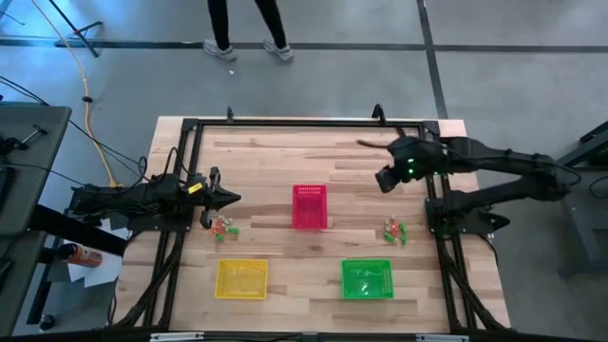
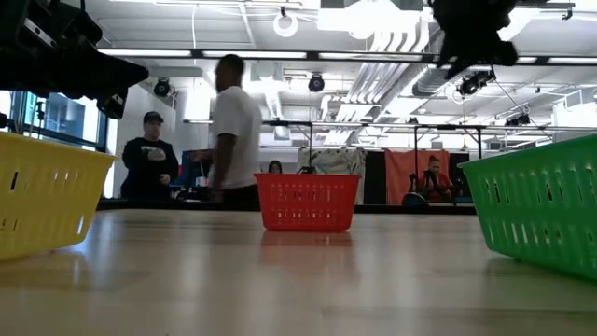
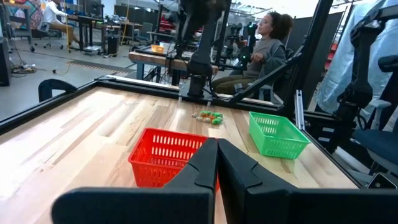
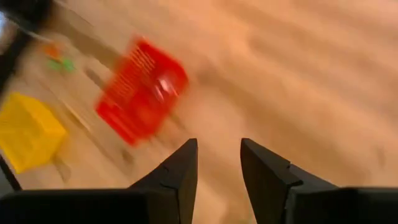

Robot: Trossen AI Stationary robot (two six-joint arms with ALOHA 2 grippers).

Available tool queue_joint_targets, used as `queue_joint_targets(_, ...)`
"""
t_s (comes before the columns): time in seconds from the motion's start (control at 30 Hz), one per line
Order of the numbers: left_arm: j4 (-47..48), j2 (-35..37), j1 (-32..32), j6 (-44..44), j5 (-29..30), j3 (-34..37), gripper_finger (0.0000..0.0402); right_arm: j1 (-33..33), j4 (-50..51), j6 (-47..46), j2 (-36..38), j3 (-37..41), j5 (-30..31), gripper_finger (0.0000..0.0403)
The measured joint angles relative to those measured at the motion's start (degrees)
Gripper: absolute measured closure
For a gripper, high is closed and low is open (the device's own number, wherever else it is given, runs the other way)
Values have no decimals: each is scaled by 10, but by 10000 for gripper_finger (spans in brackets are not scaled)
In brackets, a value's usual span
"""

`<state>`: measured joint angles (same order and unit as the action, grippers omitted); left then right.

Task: Sort Halloween decoration
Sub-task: Put the orange pumpkin toy into the red bin

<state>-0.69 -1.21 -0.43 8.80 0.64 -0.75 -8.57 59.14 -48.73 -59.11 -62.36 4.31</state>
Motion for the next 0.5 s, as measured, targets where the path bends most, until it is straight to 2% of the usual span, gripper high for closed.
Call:
queue_joint_targets(0.1,0,0,0,0,0,0,402,13,92,-87,-34,-5,-50,285)
queue_joint_targets(0.23,0,0,0,0,0,0,401,67,168,-155,-50,44,-91,285)
queue_joint_targets(0.37,0,0,0,0,0,0,402,121,135,-215,-32,120,-150,285)
queue_joint_targets(0.5,0,0,0,0,0,0,401,139,53,-248,-15,181,-152,285)
